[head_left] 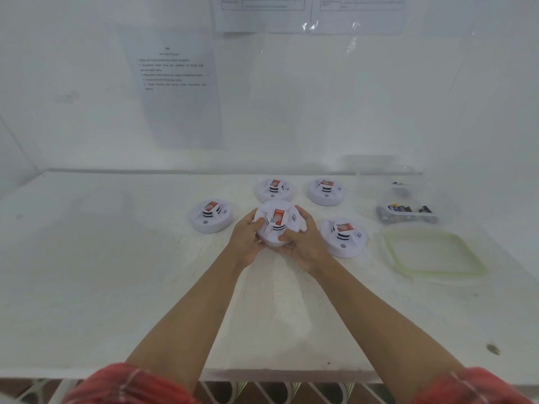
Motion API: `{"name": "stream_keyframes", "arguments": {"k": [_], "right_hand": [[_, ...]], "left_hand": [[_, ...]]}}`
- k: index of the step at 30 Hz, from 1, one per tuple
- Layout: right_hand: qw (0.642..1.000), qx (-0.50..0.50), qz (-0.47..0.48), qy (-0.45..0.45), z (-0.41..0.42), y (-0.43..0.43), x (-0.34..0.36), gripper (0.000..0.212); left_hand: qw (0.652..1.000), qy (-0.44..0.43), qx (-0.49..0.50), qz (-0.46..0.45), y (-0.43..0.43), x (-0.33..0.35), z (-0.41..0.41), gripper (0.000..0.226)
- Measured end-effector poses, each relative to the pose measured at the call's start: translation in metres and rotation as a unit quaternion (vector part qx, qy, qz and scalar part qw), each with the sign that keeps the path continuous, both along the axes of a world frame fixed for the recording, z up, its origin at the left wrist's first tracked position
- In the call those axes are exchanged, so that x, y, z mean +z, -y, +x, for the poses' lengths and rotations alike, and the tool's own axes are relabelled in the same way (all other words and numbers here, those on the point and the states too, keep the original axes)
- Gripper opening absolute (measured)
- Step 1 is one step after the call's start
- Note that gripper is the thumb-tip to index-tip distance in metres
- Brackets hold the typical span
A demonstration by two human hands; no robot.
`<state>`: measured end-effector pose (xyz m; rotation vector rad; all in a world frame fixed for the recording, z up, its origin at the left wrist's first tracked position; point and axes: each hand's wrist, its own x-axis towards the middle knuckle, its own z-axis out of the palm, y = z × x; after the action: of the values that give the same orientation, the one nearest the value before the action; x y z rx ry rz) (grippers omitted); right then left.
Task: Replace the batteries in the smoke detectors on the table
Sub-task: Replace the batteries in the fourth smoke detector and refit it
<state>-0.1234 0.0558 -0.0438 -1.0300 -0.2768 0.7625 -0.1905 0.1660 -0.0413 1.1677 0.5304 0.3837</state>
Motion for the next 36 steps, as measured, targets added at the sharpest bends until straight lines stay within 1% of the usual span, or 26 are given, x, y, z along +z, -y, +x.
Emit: {"name": "stream_keyframes", "arguments": {"k": [2, 4, 6, 7, 9, 11, 14, 20, 25, 31, 36], "right_hand": [[1.000, 0.000, 0.004, -0.005, 0.000, 0.000, 0.000, 0.055], [1.000, 0.006, 0.013, -0.002, 0.000, 0.000, 0.001, 0.051], [0.999, 0.015, 0.029, -0.002, 0.000, -0.001, 0.001, 0.049], [0.999, 0.020, 0.038, -0.016, 0.001, -0.001, 0.000, 0.050], [0.997, 0.026, 0.041, -0.057, 0.004, 0.000, 0.000, 0.052], [0.997, 0.017, 0.018, -0.068, 0.006, 0.000, -0.001, 0.051], [0.998, 0.012, -0.017, -0.062, 0.008, 0.002, -0.003, 0.052], [0.998, 0.010, -0.052, -0.044, 0.011, 0.002, -0.006, 0.050], [0.997, 0.012, -0.060, -0.040, 0.012, 0.002, -0.006, 0.050], [0.997, 0.013, -0.061, -0.035, 0.012, 0.001, -0.006, 0.049], [0.998, 0.012, -0.055, -0.032, 0.013, 0.001, -0.006, 0.050]], "left_hand": [[1.000, -0.001, 0.001, 0.007, 0.000, 0.000, 0.000, 0.035], [1.000, 0.009, -0.005, 0.016, -0.001, 0.000, 0.001, 0.029], [1.000, 0.021, -0.001, 0.008, -0.001, 0.001, 0.001, 0.023], [1.000, 0.026, 0.003, -0.001, -0.001, 0.001, 0.001, 0.022], [0.999, 0.032, 0.008, -0.012, -0.001, -0.001, 0.001, 0.028], [0.999, 0.035, 0.010, -0.014, -0.002, -0.003, 0.002, 0.036], [0.999, 0.042, 0.009, -0.022, -0.003, -0.007, 0.004, 0.036], [0.998, 0.054, 0.012, -0.033, -0.005, -0.010, 0.006, 0.033], [0.998, 0.056, 0.015, -0.034, -0.006, -0.010, 0.006, 0.040], [0.997, 0.056, 0.026, -0.056, -0.005, -0.006, 0.006, 0.041], [0.998, 0.047, 0.019, -0.047, -0.005, -0.007, 0.006, 0.042]]}}
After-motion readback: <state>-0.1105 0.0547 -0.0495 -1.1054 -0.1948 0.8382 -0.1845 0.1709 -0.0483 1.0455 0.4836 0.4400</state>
